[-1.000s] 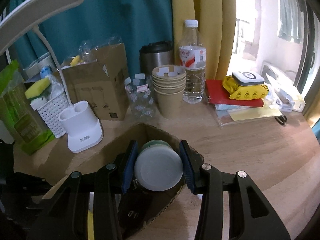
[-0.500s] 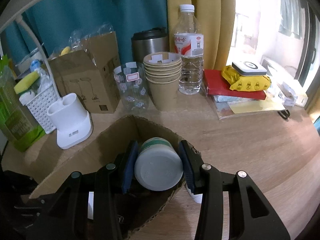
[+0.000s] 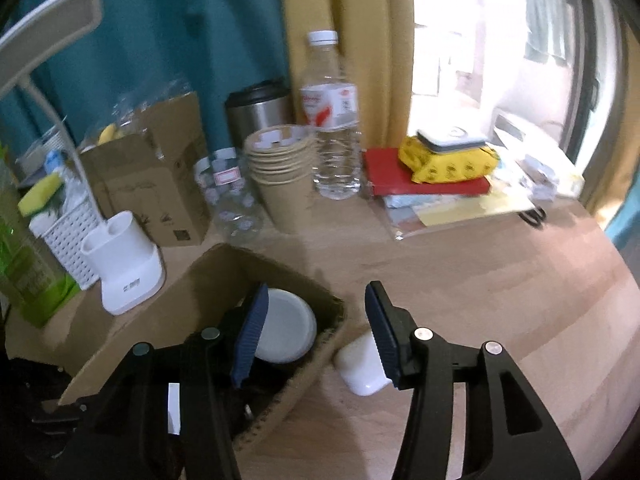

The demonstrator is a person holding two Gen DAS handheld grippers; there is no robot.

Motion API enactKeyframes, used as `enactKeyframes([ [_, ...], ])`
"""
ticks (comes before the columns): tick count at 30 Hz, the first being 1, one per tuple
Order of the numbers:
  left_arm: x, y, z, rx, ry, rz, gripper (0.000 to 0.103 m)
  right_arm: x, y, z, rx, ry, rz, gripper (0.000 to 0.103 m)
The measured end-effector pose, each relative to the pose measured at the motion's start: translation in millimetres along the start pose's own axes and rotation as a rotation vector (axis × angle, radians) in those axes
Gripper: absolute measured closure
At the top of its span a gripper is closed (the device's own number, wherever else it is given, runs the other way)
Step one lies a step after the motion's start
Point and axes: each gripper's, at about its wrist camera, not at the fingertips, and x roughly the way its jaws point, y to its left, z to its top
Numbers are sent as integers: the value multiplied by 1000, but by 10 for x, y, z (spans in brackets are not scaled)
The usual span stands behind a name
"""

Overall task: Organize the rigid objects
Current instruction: 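Open the right gripper to release the pill bottle, then withdraw the open right gripper from the box toward the white earbud case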

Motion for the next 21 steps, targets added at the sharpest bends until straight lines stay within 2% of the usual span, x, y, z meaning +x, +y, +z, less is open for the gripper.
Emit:
enactKeyframes([
  [6, 0, -4, -1, 0, 0, 0, 99, 305, -63, -174, 19, 119, -13, 50],
  [21, -5, -12, -6, -1, 1, 2, 99, 296, 1, -159, 28, 99, 15, 50],
])
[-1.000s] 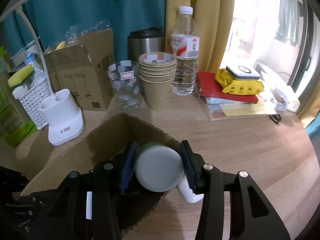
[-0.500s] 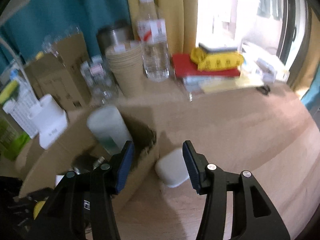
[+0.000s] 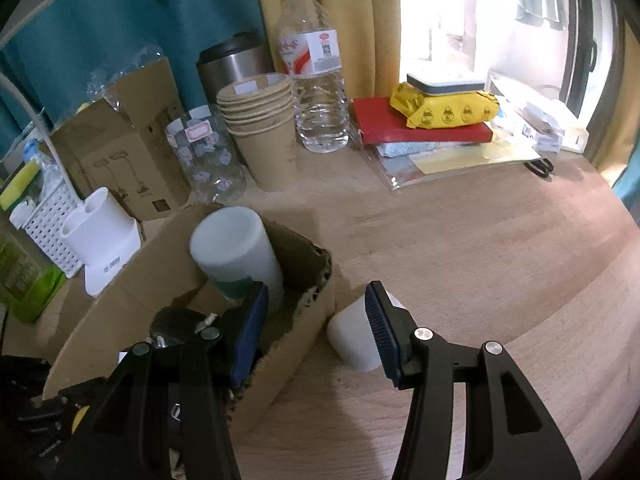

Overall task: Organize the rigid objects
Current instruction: 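Withdraw the open right gripper from the box toward the white earbud case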

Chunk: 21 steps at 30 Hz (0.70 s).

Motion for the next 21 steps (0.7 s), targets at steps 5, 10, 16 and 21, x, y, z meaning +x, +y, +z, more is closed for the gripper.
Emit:
enactKeyframes([
  [5, 0, -1, 0, 0, 0, -1, 99, -18, 177, 110, -50, -18, -17, 50],
  [10, 6, 14, 0, -1, 0, -1, 99, 34, 340, 213, -105, -22, -81, 48],
  [16, 5, 32, -1, -1, -2, -2, 99, 73, 342, 198, -116, -15, -98, 47],
  [21, 5, 45, 3, -2, -1, -3, 99, -8, 160, 189, -33, -30, -45, 47],
])
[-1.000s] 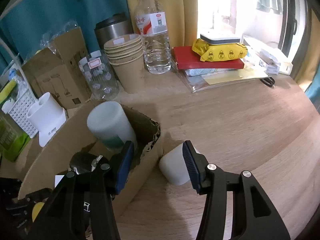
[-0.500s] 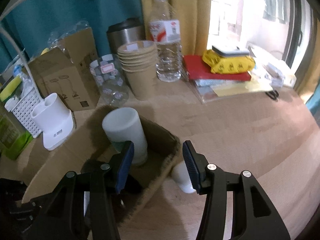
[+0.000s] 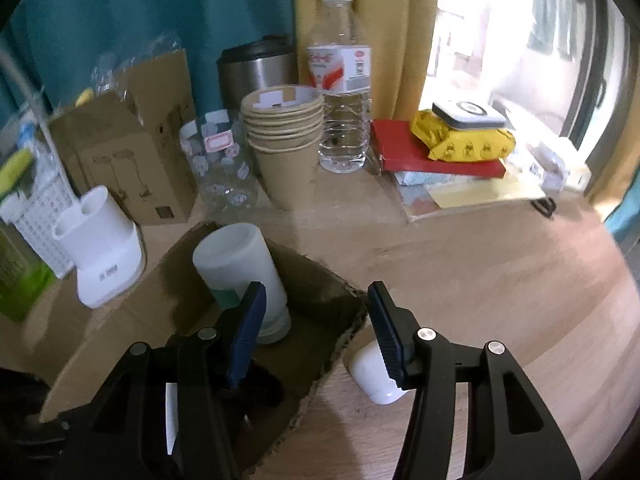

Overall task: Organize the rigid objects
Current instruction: 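Withdraw the open right gripper from the box toward the white earbud case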

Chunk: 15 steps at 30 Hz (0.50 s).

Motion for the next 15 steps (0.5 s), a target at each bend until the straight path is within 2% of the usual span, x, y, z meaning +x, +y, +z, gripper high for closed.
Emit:
enactKeyframes([
  [1, 0, 2, 0, 0, 0, 0, 99, -23, -27, 1, 9, -7, -2, 44],
  [2, 0, 0, 0, 0, 0, 0, 99, -67, -89, -3, 27, -18, -6, 34],
  [3, 0, -1, 0, 0, 0, 0, 99, -102, -131, -7, 39, -26, -9, 31],
  [10, -1, 0, 0, 0, 0, 1, 99, -384, -553, -114, 118, -89, -51, 30],
  [15, -2, 8, 2, 1, 0, 1, 99, -359, -698, -259, 97, -59, -69, 30],
])
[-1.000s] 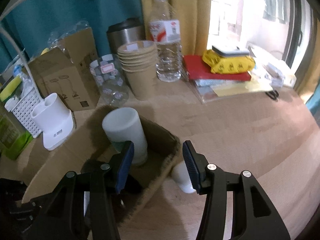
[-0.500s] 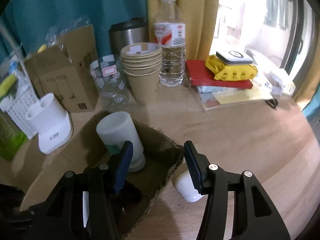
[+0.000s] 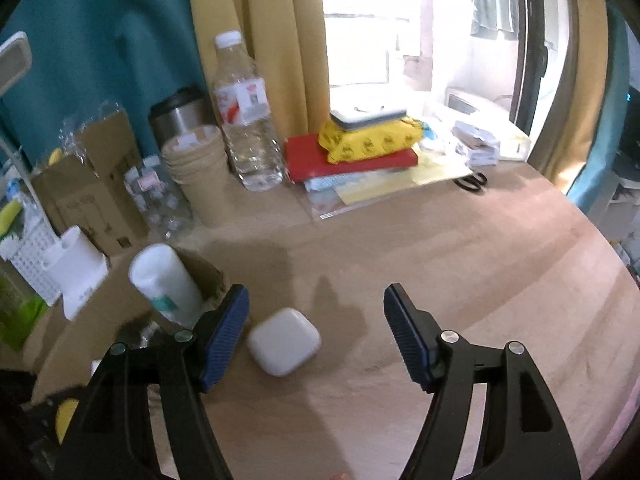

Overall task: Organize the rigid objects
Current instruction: 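Withdraw the open right gripper from the box toward the white earbud case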

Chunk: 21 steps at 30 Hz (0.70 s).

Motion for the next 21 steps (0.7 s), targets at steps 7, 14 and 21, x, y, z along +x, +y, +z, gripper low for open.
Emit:
enactKeyframes([
  [7, 0, -3, -2, 0, 0, 0, 99, 120, 124, -179, -102, 50, 50, 30],
  [14, -3, 20, -3, -4, -1, -1, 99, 374, 185, -244, -187, 146, 117, 30],
  [21, -1, 14, -3, -4, -1, -2, 99, 512, 175, -200, -244, 190, 150, 30],
])
